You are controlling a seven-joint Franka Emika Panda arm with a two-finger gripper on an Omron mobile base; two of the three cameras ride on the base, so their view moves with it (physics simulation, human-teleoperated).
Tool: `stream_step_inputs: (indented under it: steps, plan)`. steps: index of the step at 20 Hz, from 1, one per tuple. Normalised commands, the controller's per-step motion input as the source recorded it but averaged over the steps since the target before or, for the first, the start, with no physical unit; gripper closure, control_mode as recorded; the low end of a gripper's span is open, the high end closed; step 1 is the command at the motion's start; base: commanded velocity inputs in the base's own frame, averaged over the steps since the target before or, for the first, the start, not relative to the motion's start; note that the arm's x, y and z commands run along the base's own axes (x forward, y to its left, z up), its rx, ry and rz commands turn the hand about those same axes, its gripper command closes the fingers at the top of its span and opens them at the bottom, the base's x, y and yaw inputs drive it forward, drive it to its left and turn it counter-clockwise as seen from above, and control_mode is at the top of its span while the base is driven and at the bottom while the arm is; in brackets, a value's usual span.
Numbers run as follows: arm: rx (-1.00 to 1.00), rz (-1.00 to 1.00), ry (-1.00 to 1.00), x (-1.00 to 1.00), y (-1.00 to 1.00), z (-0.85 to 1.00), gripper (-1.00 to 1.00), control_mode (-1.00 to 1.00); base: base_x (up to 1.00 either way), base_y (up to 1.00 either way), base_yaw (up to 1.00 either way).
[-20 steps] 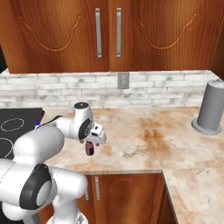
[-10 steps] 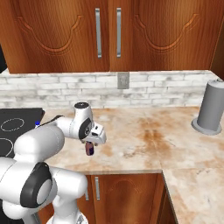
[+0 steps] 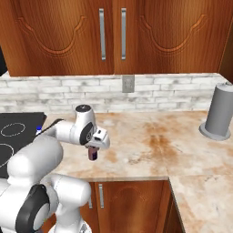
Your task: Place the drinks on the dining counter in a tight cluster.
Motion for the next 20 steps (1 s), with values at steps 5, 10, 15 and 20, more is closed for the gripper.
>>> stream_step_inputs:
  steps: [5, 10, 15, 20]
  plan:
    - [0.00, 0.00, -0.25, -1.00, 0.00, 0.72, 1.00, -1.00, 0.00, 0.00, 0.00]
    - [0.00, 0.01, -0.02, -0.94, 0.00, 1.00, 1.00, -1.00, 0.00, 0.00, 0.00]
    - [-0.01, 0.05, 0.09, -0.66, 0.08, 0.97, 1.00, -1.00, 0.00, 0.00, 0.00]
    - [-0.01, 0.06, 0.07, -0.41, 0.18, 0.53, 1.00, -1.00, 0.00, 0.00, 0.00]
